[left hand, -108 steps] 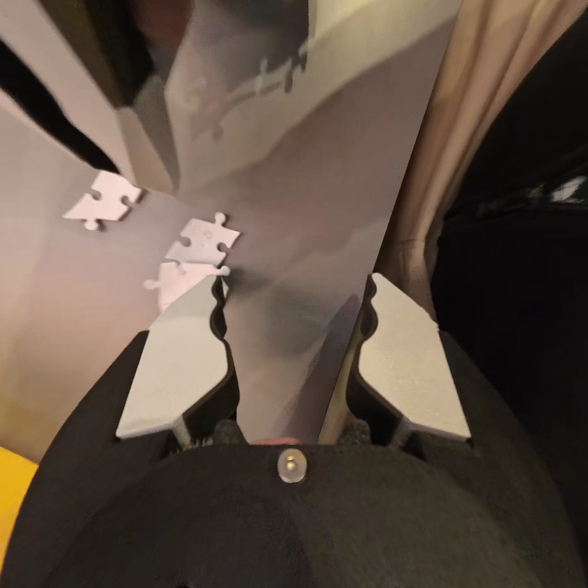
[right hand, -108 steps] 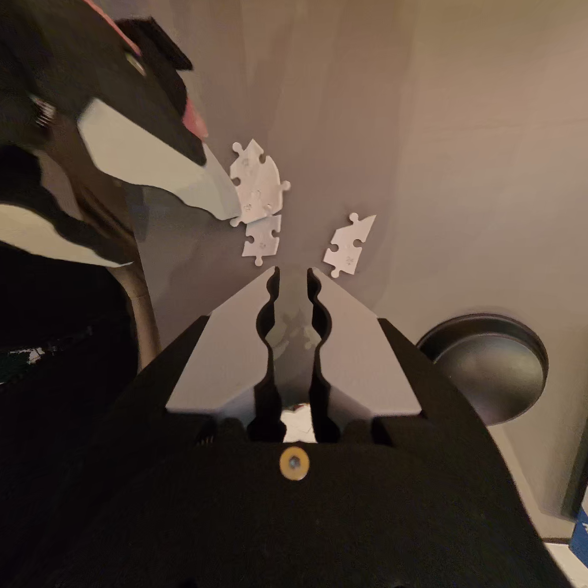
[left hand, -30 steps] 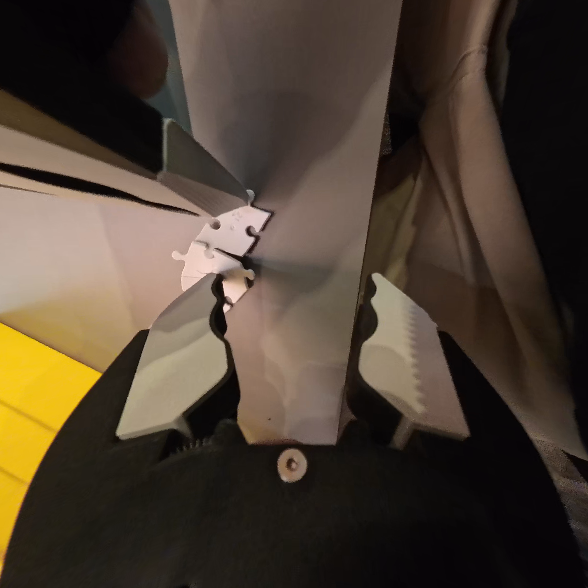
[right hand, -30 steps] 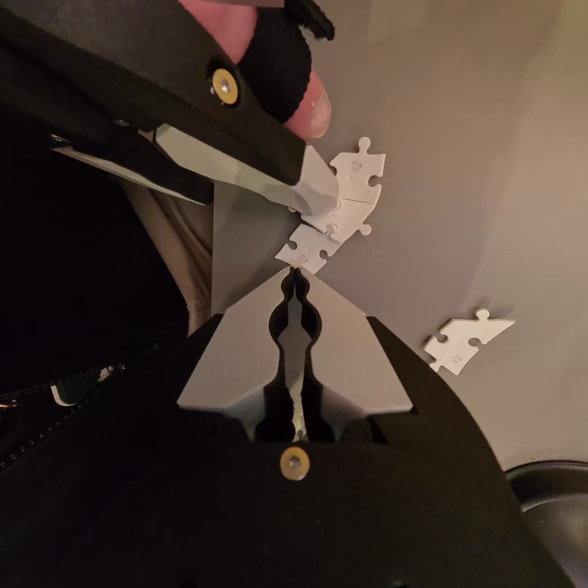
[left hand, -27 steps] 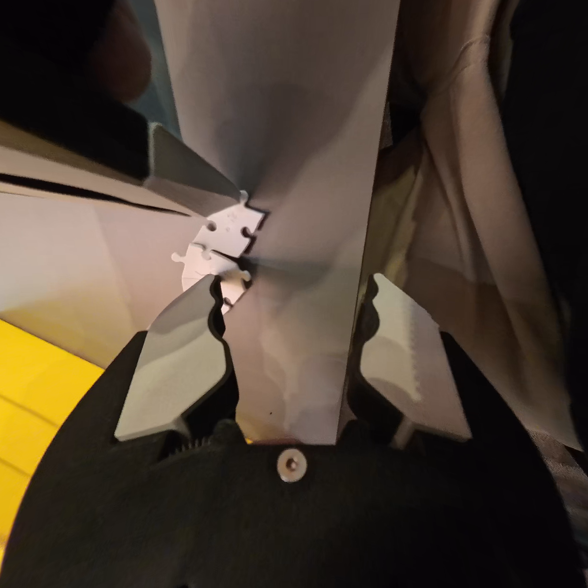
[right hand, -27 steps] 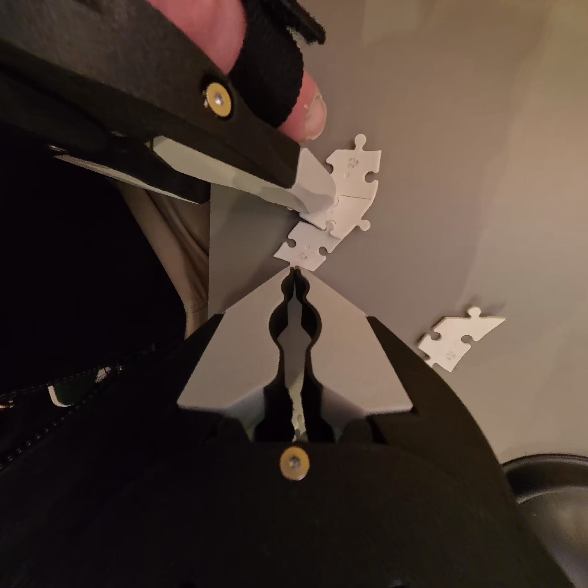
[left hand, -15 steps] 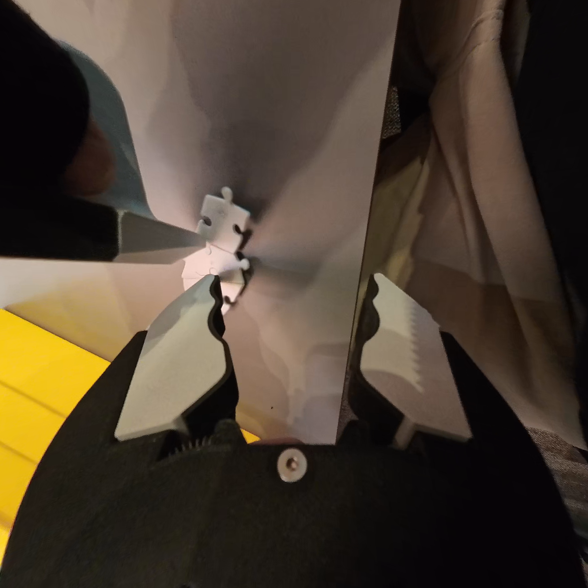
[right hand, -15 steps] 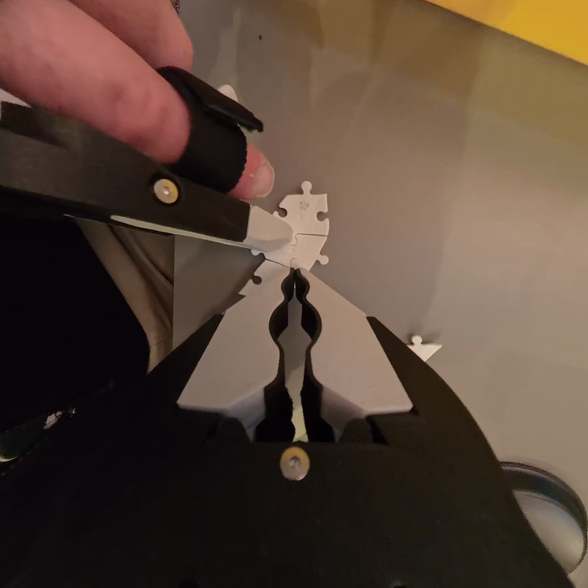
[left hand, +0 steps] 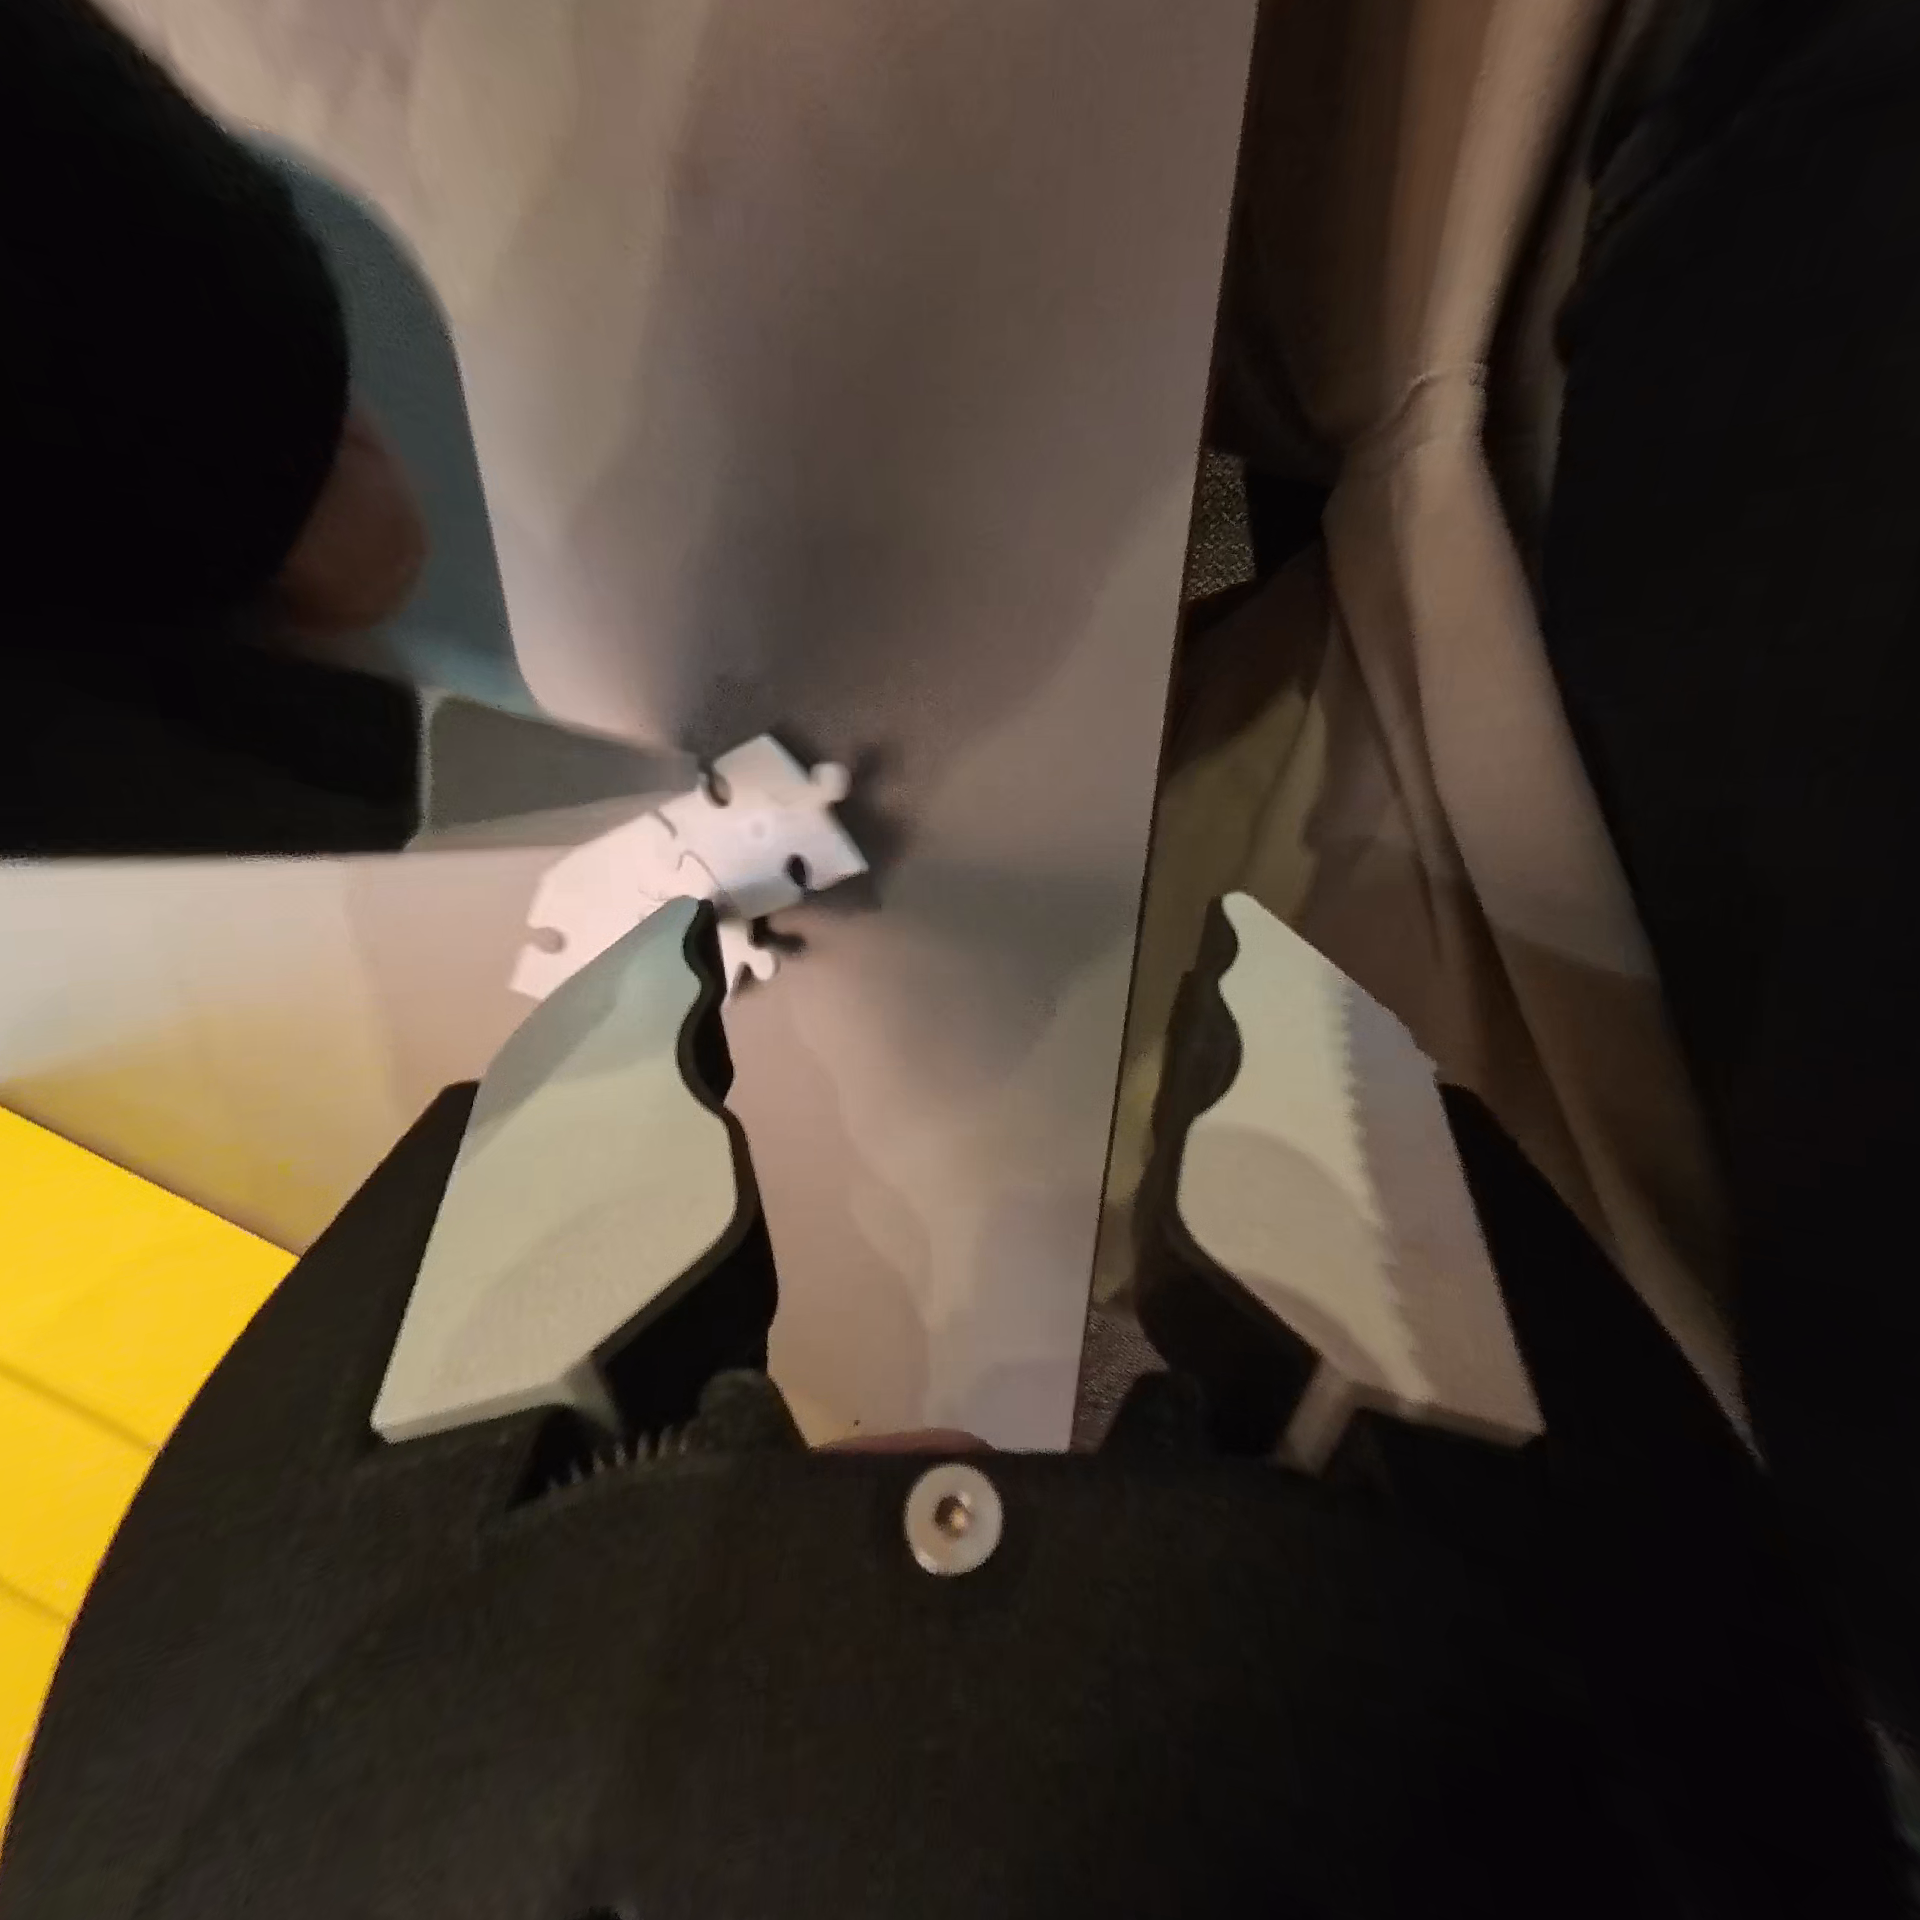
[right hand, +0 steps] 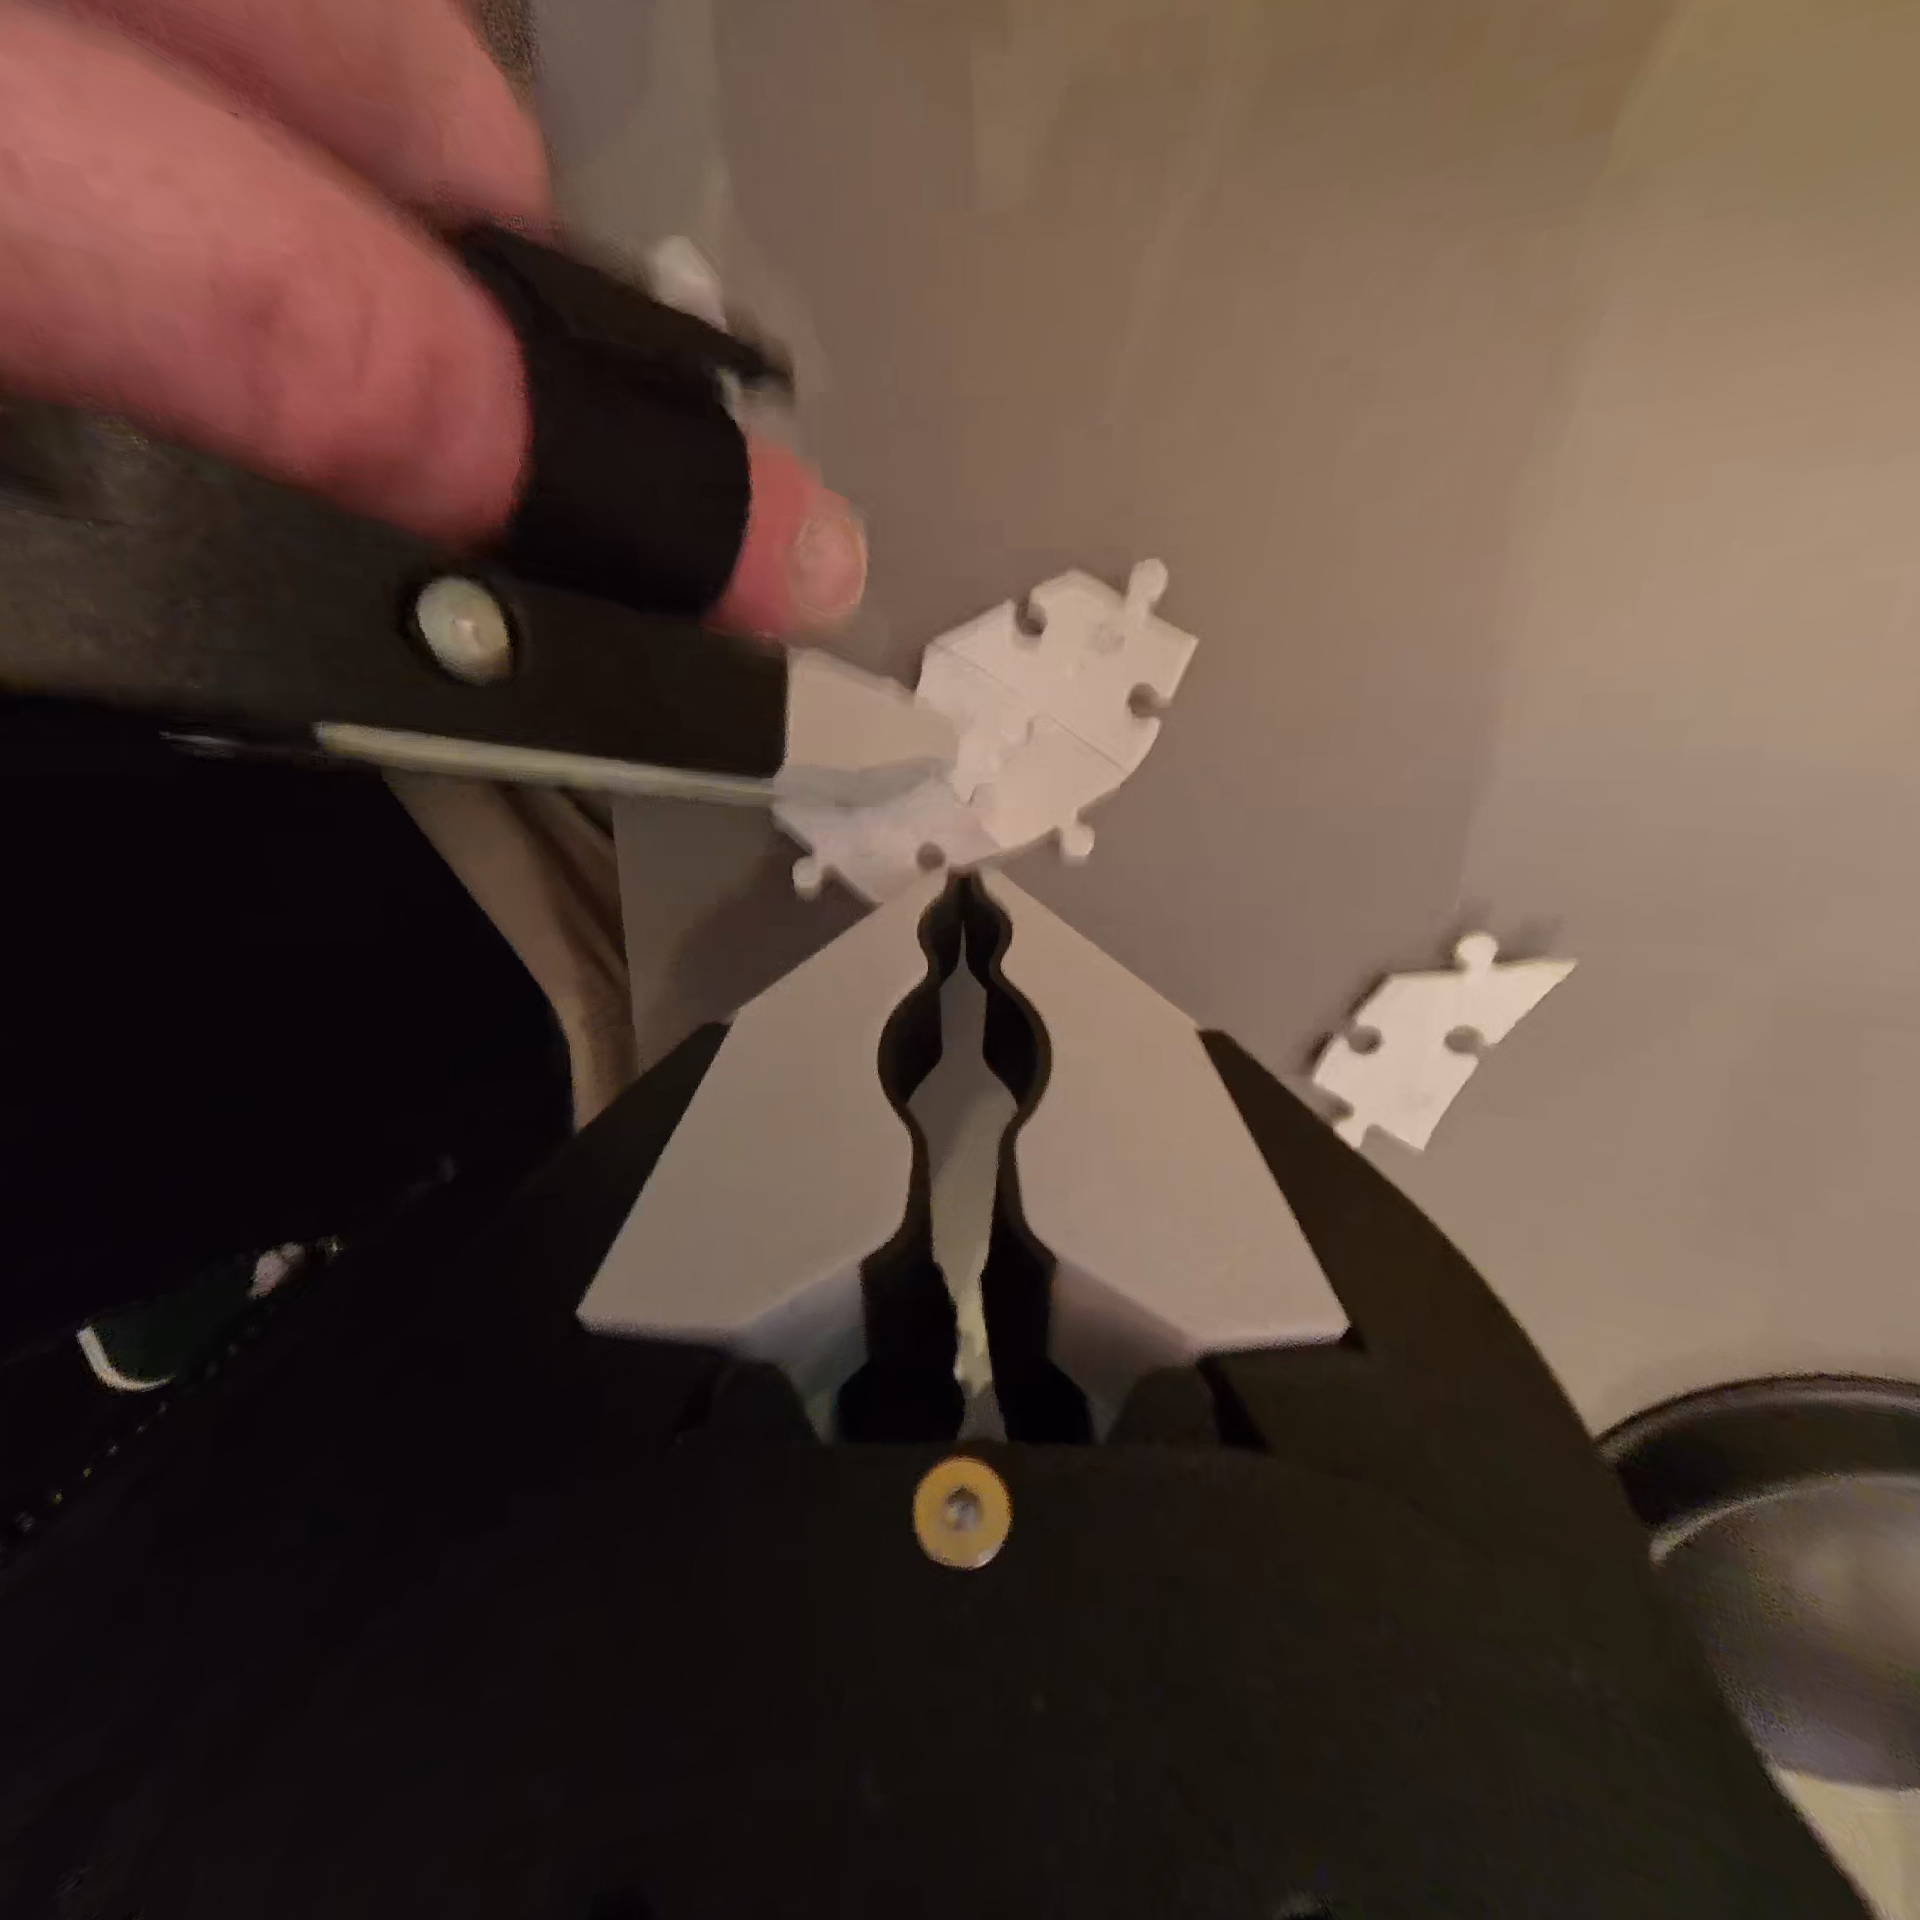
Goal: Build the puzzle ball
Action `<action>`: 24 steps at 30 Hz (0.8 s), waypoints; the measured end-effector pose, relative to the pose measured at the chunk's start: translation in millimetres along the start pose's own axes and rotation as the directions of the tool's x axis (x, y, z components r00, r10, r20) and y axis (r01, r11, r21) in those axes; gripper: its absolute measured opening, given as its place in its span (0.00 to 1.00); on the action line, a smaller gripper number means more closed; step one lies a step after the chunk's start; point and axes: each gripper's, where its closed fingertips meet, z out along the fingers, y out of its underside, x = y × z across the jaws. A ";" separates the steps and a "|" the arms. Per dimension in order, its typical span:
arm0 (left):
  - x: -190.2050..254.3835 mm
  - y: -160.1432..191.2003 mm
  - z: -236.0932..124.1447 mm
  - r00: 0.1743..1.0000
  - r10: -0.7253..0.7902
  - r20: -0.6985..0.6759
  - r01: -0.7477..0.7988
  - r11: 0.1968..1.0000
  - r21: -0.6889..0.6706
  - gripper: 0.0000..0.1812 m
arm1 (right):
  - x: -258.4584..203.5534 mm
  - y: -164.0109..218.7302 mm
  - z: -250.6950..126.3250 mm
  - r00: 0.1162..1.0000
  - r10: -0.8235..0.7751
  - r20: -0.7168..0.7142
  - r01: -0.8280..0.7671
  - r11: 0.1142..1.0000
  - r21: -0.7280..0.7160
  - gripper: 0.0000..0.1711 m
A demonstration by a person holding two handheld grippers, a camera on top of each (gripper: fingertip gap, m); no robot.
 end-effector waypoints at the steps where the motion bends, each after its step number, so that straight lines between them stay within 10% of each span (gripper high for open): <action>1: 0.0 0.1 0.7 1.000 -0.007 -0.008 0.007 1.000 -0.004 0.47 | -1.5 2.8 -0.5 1.000 0.014 0.001 -0.014 1.000 0.002 0.00; 24: -8.1 2.0 0.8 1.000 0.009 -0.023 -0.009 1.000 -0.019 0.47 | -4.5 9.0 -3.0 0.998 -0.039 -0.057 0.043 0.997 0.063 0.00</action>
